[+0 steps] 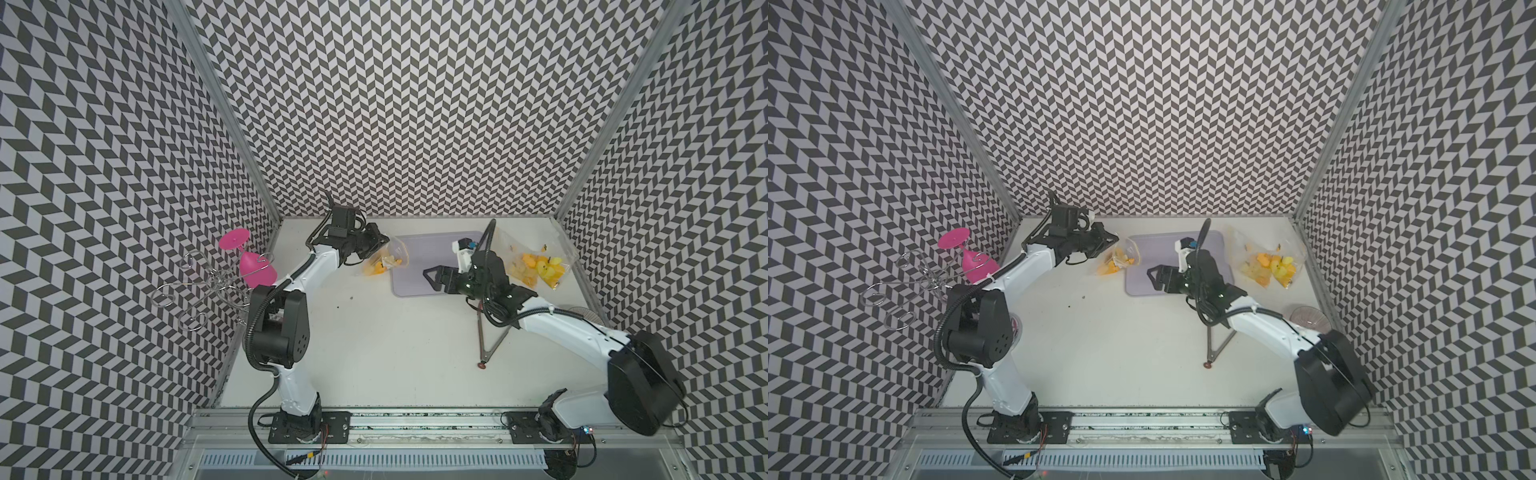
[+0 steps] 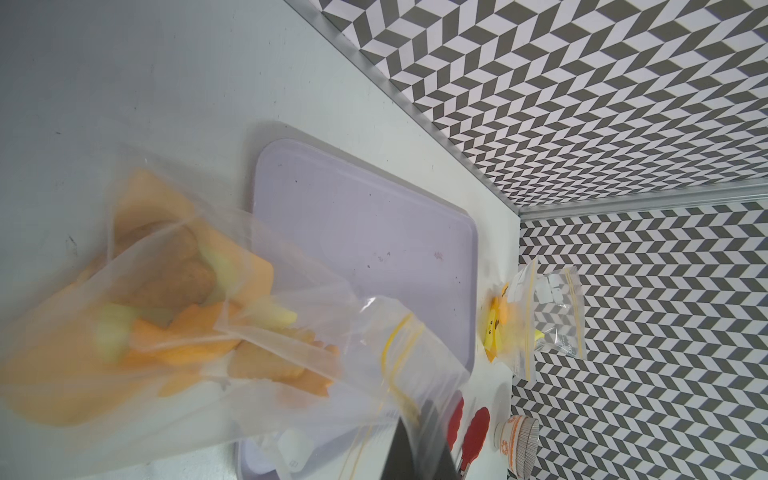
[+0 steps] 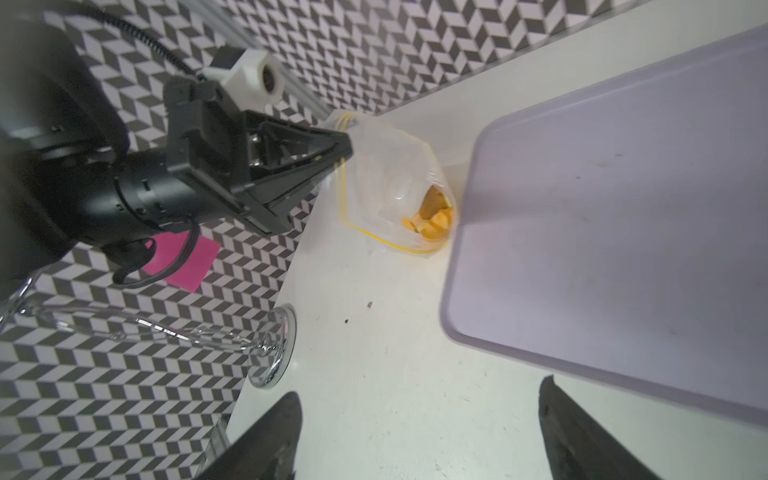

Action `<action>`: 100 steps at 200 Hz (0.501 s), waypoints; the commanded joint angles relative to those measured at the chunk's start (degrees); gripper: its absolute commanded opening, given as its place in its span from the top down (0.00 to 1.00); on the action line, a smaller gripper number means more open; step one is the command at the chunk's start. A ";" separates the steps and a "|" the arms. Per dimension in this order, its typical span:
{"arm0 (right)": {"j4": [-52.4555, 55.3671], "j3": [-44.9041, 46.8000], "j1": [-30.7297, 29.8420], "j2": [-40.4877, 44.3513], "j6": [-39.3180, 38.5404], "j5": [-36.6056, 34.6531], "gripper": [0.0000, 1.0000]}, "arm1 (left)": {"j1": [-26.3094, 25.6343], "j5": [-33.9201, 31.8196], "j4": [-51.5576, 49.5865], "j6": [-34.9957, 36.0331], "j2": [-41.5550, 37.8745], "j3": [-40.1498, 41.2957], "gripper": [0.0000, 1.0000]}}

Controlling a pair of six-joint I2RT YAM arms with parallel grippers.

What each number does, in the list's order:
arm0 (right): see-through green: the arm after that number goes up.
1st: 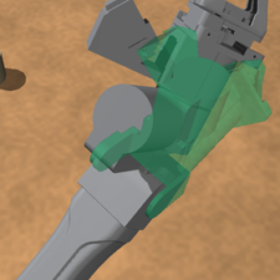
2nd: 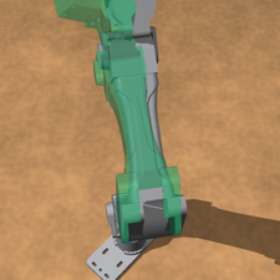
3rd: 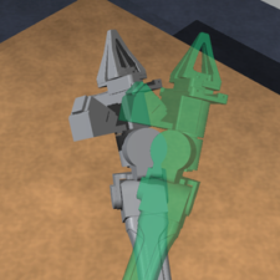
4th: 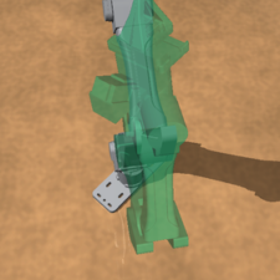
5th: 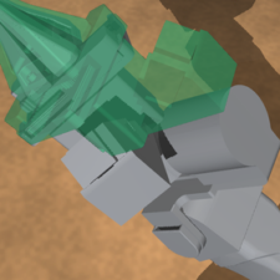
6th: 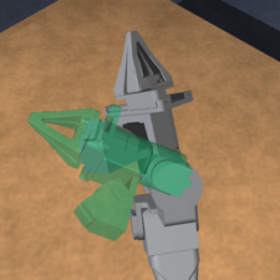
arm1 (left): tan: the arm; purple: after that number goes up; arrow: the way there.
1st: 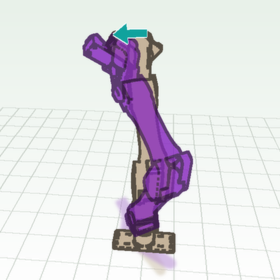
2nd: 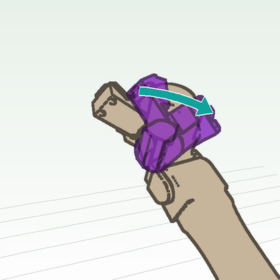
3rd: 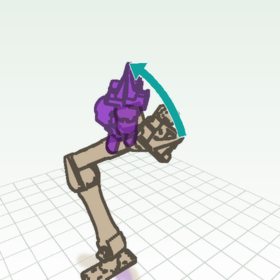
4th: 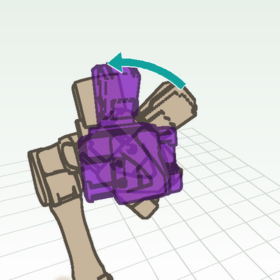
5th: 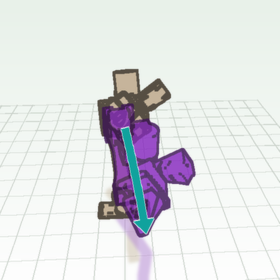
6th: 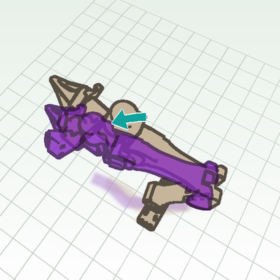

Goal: Put the cookies into a resealable bag to prevent moisture
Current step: Place the clamp at the center of the board, then pick up the ziploc bag from the center of the board.

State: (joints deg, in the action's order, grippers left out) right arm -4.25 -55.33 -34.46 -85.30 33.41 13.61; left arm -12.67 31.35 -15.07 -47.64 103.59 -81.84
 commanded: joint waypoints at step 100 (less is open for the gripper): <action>-0.11 -20.75 2.37 -24.12 -2.60 2.21 0.21 | -0.68 0.18 -0.31 -0.16 -2.96 -0.31 1.00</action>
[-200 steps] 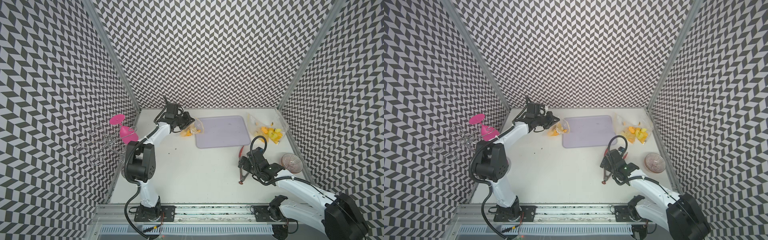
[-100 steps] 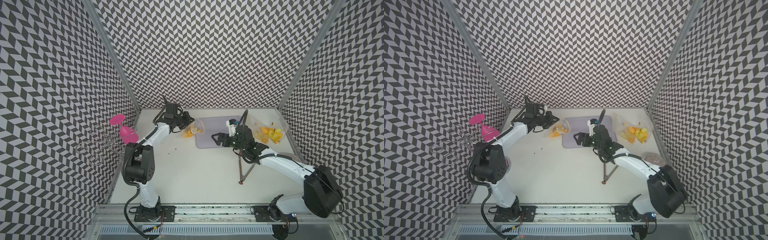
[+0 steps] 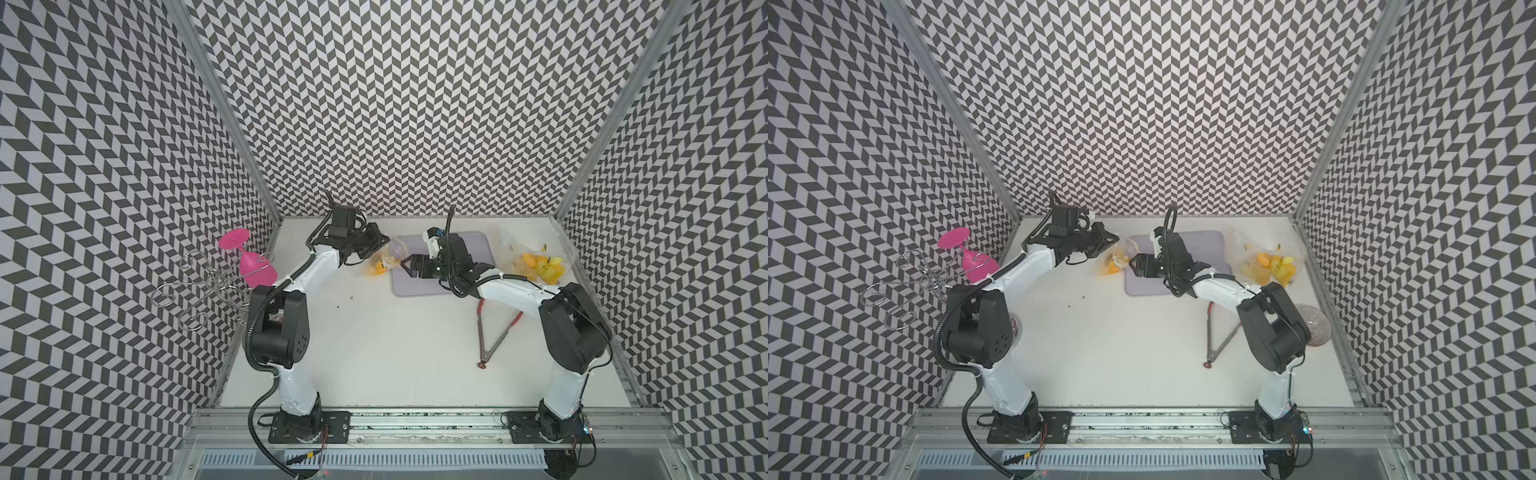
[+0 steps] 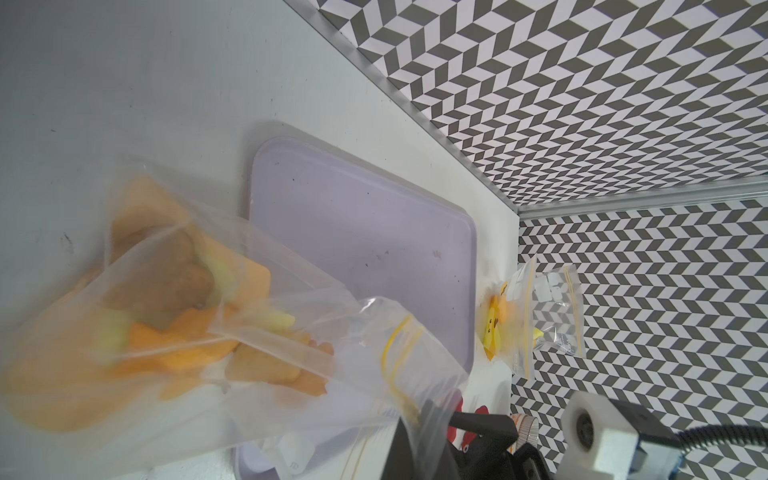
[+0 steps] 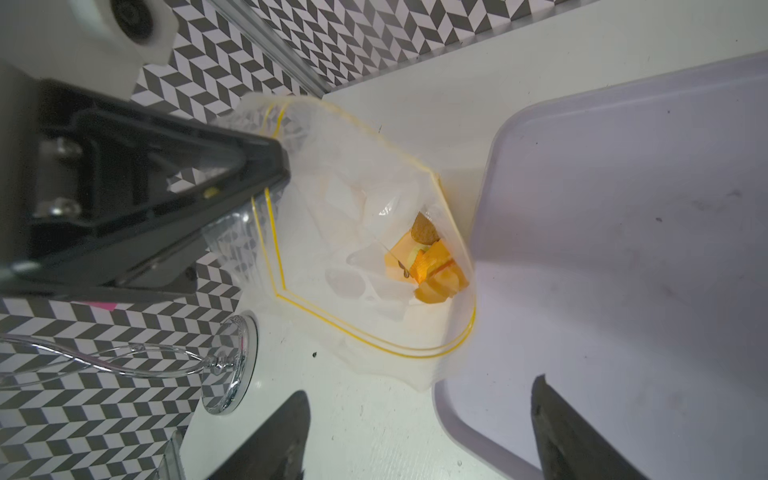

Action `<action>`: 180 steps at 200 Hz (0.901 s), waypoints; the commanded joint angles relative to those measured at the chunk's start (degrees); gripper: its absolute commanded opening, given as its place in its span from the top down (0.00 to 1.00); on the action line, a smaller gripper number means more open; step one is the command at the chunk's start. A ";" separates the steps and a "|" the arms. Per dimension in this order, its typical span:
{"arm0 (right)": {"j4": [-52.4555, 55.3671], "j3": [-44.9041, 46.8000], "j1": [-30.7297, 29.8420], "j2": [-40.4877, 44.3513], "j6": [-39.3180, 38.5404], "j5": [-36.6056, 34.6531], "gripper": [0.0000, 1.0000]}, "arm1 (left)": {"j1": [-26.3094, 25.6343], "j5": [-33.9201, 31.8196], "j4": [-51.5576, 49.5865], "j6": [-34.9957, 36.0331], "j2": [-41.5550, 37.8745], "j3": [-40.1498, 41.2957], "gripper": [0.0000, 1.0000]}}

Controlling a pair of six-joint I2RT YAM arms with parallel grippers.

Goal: Put the cookies into a resealable bag to prevent moisture
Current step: Pick up the ziploc bag from the center of the board.

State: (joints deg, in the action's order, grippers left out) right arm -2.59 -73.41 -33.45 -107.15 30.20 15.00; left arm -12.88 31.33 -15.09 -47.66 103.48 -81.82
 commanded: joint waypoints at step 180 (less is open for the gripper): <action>5.52 -11.74 2.69 -3.74 -2.53 6.34 1.00 | -1.00 1.32 -3.58 1.37 -8.95 0.58 1.00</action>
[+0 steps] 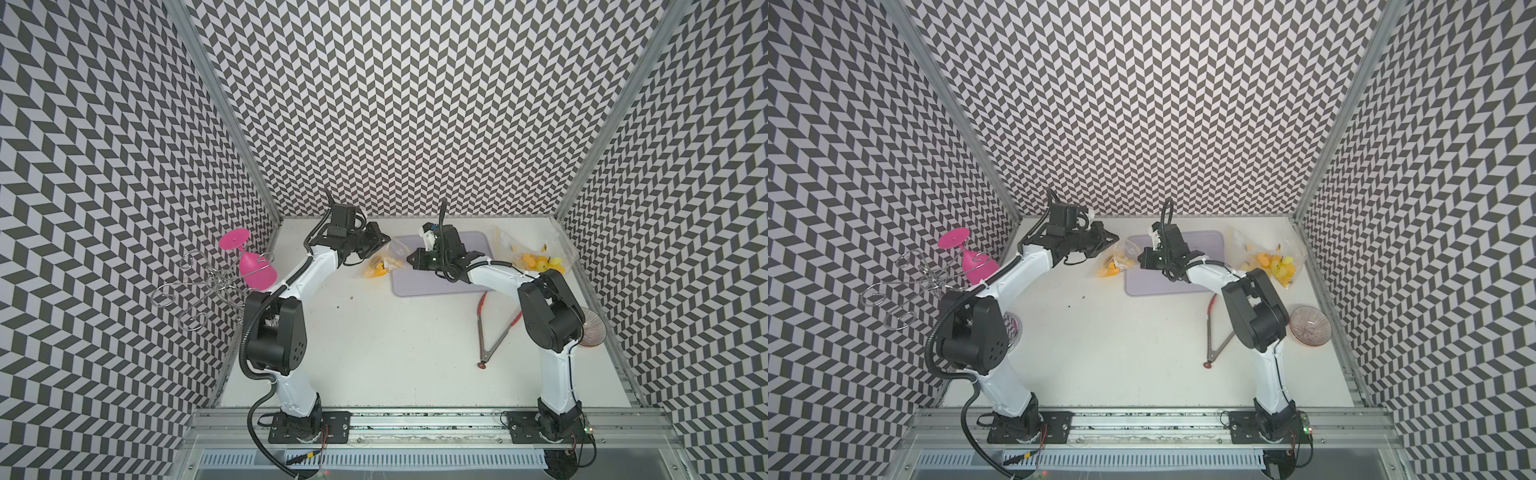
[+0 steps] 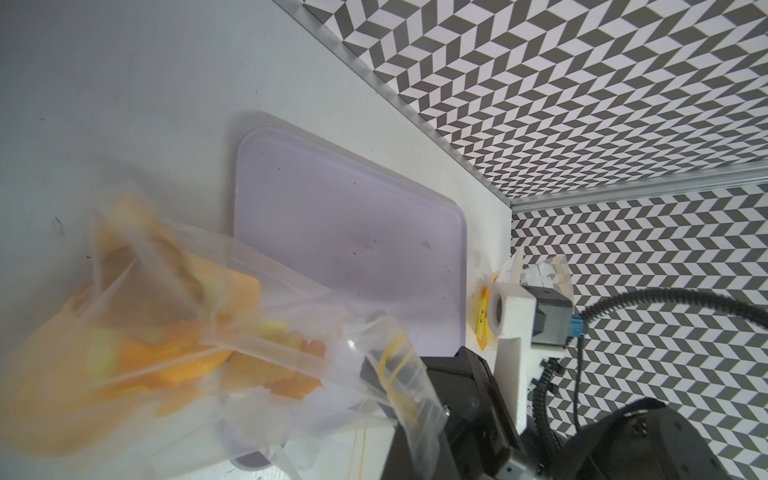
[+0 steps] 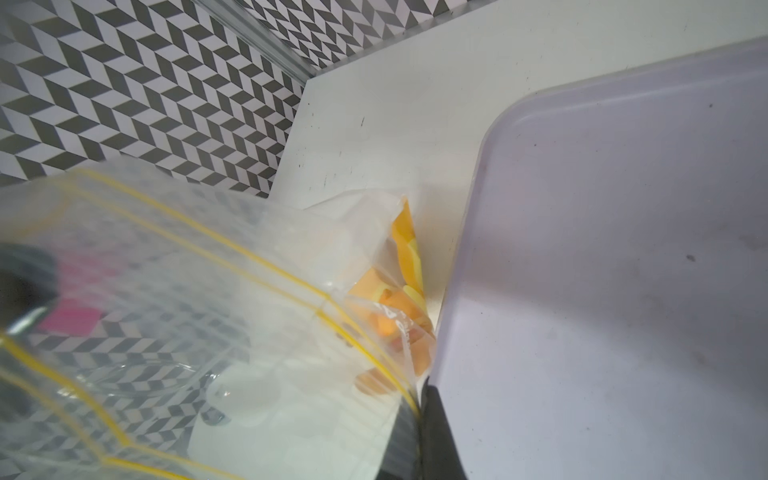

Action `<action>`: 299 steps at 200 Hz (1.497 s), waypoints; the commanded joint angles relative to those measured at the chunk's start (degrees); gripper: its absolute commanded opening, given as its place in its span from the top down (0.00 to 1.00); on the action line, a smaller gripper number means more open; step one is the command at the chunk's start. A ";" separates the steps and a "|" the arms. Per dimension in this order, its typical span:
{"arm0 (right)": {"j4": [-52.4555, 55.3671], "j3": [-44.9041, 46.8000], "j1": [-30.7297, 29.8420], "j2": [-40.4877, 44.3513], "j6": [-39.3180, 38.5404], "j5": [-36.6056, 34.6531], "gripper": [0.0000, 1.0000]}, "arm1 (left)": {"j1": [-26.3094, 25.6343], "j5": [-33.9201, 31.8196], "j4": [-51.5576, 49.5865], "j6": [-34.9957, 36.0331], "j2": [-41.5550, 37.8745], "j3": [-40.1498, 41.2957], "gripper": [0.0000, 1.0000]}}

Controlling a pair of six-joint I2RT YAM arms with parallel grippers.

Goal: Put the cookies into a resealable bag to prevent moisture
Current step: Pick up the ziploc bag from the center of the board, then place the ziploc bag at the center of the board.

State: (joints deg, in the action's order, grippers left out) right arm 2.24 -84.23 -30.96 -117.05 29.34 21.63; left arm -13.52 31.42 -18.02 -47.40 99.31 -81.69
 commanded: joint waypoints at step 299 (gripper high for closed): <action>-5.05 24.57 4.41 31.51 27.61 11.92 1.00 | -14.42 -16.52 8.43 29.57 -28.81 21.68 0.09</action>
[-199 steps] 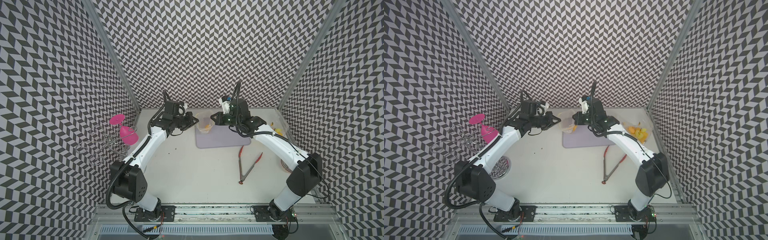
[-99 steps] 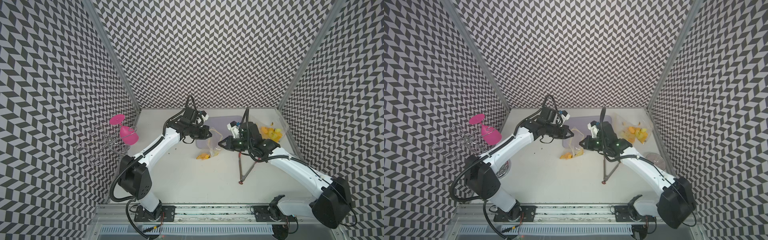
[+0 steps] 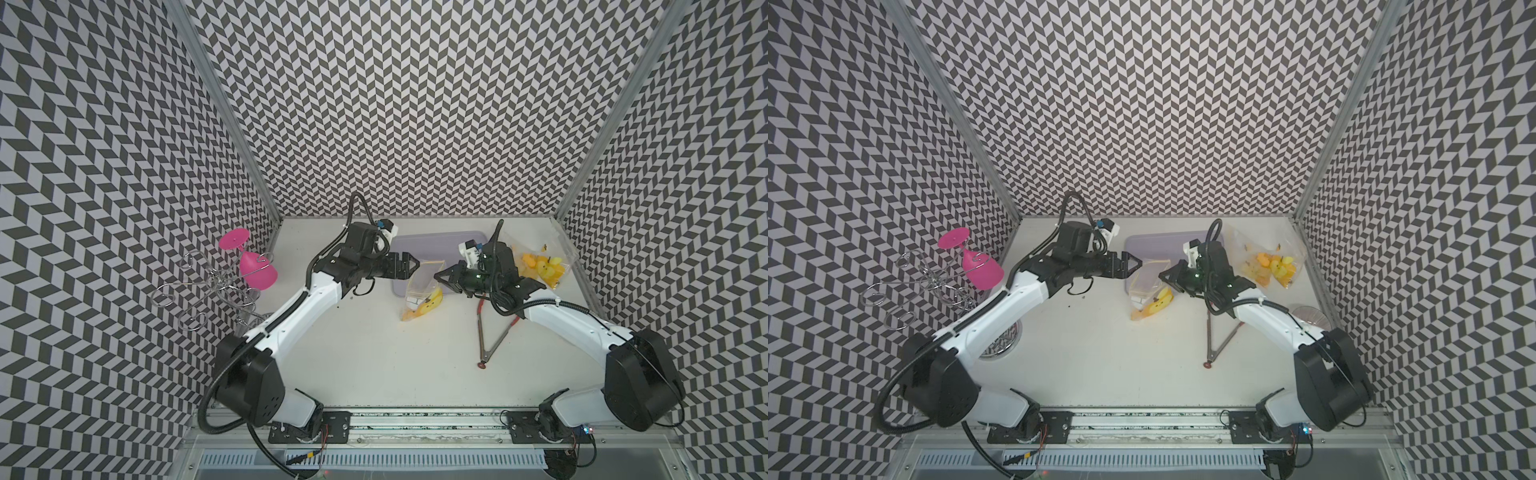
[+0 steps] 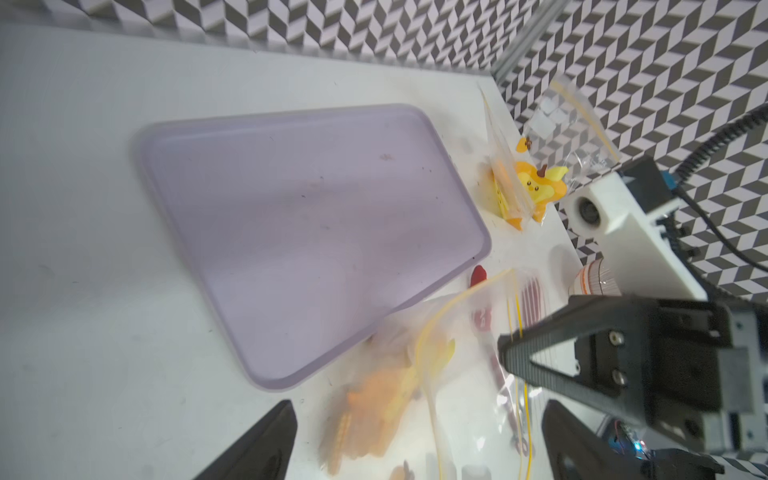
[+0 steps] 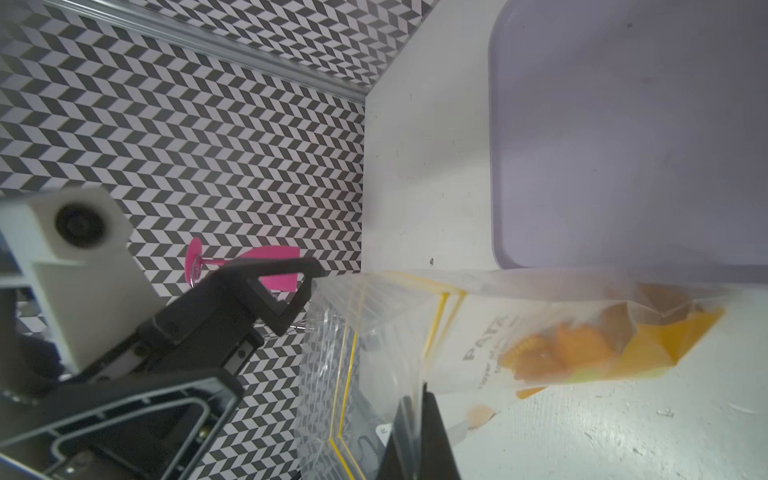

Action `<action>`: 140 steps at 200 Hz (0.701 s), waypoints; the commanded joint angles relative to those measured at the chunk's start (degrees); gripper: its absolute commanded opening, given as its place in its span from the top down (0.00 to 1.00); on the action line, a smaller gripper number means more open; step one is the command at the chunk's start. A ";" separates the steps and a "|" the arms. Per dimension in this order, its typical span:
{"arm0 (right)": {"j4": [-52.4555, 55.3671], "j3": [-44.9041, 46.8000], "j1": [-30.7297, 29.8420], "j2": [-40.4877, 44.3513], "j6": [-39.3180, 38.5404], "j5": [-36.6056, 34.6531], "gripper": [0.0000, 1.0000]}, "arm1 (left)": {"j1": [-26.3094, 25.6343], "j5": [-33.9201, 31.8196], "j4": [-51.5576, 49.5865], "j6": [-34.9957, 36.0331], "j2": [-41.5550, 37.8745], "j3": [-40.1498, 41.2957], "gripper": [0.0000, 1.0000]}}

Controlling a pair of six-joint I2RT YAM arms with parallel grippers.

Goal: Put the cookies into a resealable bag to prevent moisture
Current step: Place the ziploc bag at the center of the board, then close the ziploc bag at the center of the board.

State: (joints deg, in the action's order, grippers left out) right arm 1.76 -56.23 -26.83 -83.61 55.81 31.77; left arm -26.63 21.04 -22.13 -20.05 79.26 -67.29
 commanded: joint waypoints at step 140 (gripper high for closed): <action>-6.26 -7.22 1.82 -8.10 0.72 4.12 1.00 | -5.10 -6.79 23.35 33.35 -10.06 20.79 0.26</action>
State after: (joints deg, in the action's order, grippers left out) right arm -0.97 -61.47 -25.32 -90.87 56.27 34.54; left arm -31.16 12.58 -2.81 9.19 67.94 -46.37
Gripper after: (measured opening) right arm 0.047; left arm 0.737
